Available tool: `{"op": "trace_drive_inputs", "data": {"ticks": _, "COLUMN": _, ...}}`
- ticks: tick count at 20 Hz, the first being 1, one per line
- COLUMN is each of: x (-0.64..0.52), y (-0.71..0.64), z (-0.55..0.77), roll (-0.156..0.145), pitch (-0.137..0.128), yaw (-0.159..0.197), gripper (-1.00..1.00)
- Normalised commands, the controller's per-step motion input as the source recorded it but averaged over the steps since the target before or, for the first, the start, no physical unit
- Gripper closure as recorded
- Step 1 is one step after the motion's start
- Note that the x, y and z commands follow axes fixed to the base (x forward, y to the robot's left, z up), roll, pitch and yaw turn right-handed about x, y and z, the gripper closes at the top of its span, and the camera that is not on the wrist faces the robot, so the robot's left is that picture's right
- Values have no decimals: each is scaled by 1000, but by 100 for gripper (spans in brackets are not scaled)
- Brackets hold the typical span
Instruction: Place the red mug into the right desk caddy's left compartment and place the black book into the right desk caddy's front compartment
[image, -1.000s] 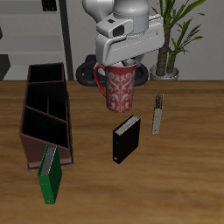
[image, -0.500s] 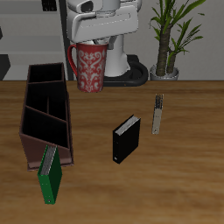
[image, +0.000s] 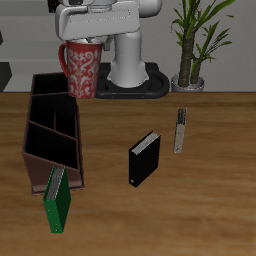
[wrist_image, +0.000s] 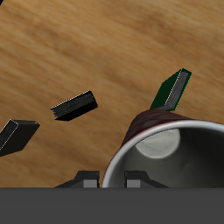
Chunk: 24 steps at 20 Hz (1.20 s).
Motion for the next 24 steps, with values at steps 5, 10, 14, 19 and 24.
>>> {"op": "trace_drive_inputs", "data": {"ticks": 5, "x": -120, "y": -165, "z": 144, "roll": 98, "pitch": -3, "yaw": -4, "gripper": 100}}
{"op": "trace_drive_inputs", "data": {"ticks": 10, "x": -77, "y": -363, "z": 166, "roll": -7, "pitch": 6, "yaw": -85, "gripper": 100}}
{"op": "trace_drive_inputs", "data": {"ticks": 14, "x": -49, "y": -608, "z": 123, "roll": -13, "pitch": 69, "yaw": -158, "gripper": 100}}
{"op": "trace_drive_inputs", "data": {"ticks": 19, "x": -21, "y": -608, "z": -8, "roll": -15, "pitch": 42, "yaw": -27, "gripper": 100}}
{"op": "trace_drive_inputs", "data": {"ticks": 24, "x": -19, "y": -373, "z": -72, "roll": -14, "pitch": 37, "yaw": -6, "gripper": 100}}
